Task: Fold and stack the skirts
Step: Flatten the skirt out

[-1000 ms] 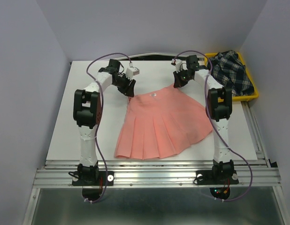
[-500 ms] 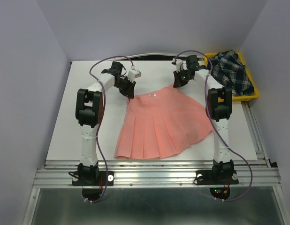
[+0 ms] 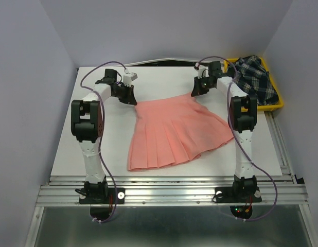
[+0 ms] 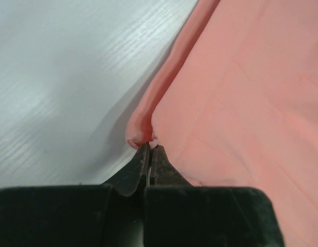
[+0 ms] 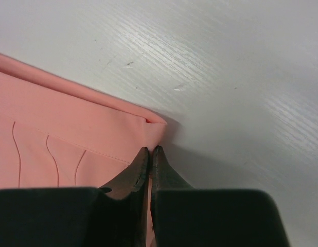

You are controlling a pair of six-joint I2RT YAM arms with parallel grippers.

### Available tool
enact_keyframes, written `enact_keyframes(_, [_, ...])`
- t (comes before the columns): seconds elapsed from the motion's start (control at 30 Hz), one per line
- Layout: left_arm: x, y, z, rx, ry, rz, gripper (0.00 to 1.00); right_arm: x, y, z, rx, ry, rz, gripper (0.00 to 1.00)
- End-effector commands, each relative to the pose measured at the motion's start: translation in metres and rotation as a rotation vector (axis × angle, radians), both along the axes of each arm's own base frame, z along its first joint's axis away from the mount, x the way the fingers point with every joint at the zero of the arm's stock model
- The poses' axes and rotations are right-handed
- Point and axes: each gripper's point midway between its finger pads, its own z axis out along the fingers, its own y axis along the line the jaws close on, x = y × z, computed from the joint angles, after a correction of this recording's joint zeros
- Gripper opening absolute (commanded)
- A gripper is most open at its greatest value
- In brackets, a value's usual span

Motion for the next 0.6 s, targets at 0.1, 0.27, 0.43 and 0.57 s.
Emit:
enact_keyframes(0.1, [0.030,0.022,0.014,-0.035,-0.039,0.152,0.00,0.025,-0.018,-0.003,-0.031,-0.065,-0.080,0.01])
enact_keyframes(0.27, [0.027,0.016,0.010,-0.032,-0.001,0.111,0.29,0.040,-0.007,0.017,0.033,-0.133,-0.060,0.16])
enact_keyframes(0.43, [0.038,0.028,0.045,0.027,-0.111,0.152,0.62,0.052,-0.006,0.050,-0.004,-0.201,-0.037,0.73])
enact_keyframes(0.57, [0.028,0.038,0.081,0.083,-0.182,0.161,0.63,0.027,-0.016,0.069,-0.092,-0.214,0.049,0.74])
